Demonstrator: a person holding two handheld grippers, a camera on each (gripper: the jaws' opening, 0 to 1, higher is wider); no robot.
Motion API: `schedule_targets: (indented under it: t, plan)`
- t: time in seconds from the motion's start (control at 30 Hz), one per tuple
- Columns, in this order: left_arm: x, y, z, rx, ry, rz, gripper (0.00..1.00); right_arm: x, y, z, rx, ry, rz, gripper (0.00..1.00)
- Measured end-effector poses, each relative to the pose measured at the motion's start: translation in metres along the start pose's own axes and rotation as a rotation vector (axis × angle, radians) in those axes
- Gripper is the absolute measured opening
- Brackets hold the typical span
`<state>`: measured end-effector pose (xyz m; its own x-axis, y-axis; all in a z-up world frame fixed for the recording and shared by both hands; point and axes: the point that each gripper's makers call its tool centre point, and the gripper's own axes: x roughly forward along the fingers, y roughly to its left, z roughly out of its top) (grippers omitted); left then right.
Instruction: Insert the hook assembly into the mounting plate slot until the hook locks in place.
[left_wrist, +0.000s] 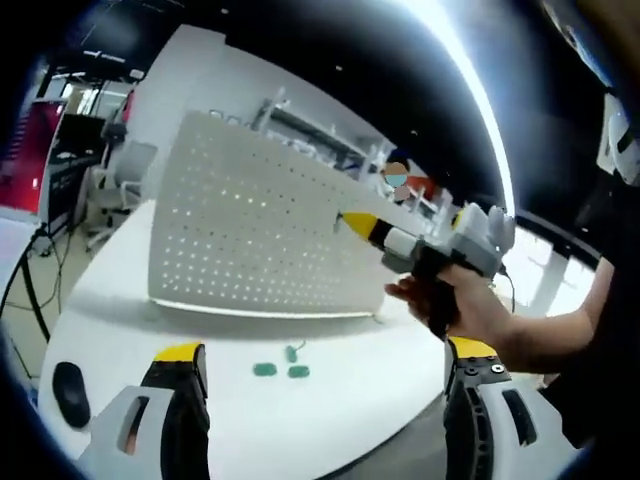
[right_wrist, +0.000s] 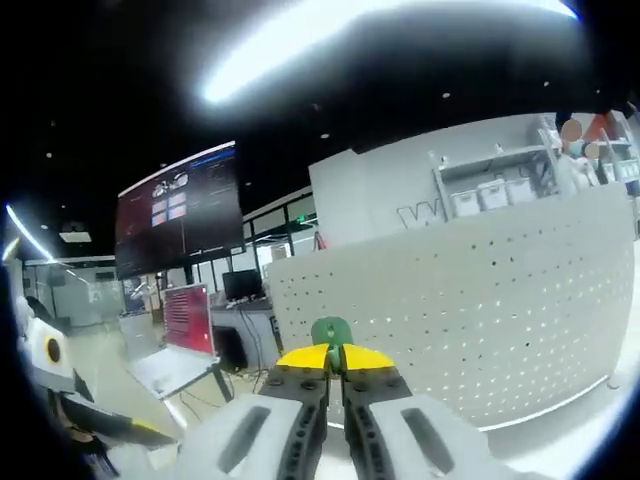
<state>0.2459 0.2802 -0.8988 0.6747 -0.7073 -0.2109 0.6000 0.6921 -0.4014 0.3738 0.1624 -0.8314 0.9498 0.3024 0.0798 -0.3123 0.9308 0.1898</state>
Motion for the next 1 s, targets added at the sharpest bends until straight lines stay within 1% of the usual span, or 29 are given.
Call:
schedule_targets:
  t: [0.2,0.23,0.33,0.43,0.5,0.7,0.8,0.93,1.0]
  plan:
    - [0.0,0.01,-0.002,-0.015,-0.008,0.019,1.0,0.02,-0.021,0.013,-0.012,-0.034,-0.048,0.0]
    - [0.001,0.012,-0.004,-0.012,-0.006,0.02,1.0,0.025,-0.026,0.016,0.0,-0.045,-0.059,0.0]
    - [0.003,0.022,-0.01,-0.011,0.018,0.036,1.0,0.038,-0.034,0.025,-0.021,-0.069,-0.073,0.0]
    - [0.001,0.027,-0.007,-0.014,0.011,0.044,1.0,0.052,-0.044,0.032,-0.036,-0.088,-0.091,0.0]
    - [0.001,0.03,-0.005,-0.014,0.005,0.051,0.99,0.057,-0.048,0.034,-0.044,-0.092,-0.102,0.0]
    - [0.003,0.035,-0.012,-0.014,0.035,0.058,0.99,0.07,-0.059,0.036,-0.062,-0.108,-0.139,0.0]
    - [0.003,0.037,-0.012,-0.02,0.031,0.064,0.99,0.078,-0.069,0.038,-0.057,-0.118,-0.173,0.0]
    - [0.005,0.041,-0.013,-0.021,0.031,0.077,0.99,0.089,-0.088,0.04,-0.042,-0.134,-0.238,0.0]
    - [0.005,0.041,-0.013,-0.023,0.029,0.078,0.99,0.092,-0.093,0.043,-0.05,-0.146,-0.259,0.0]
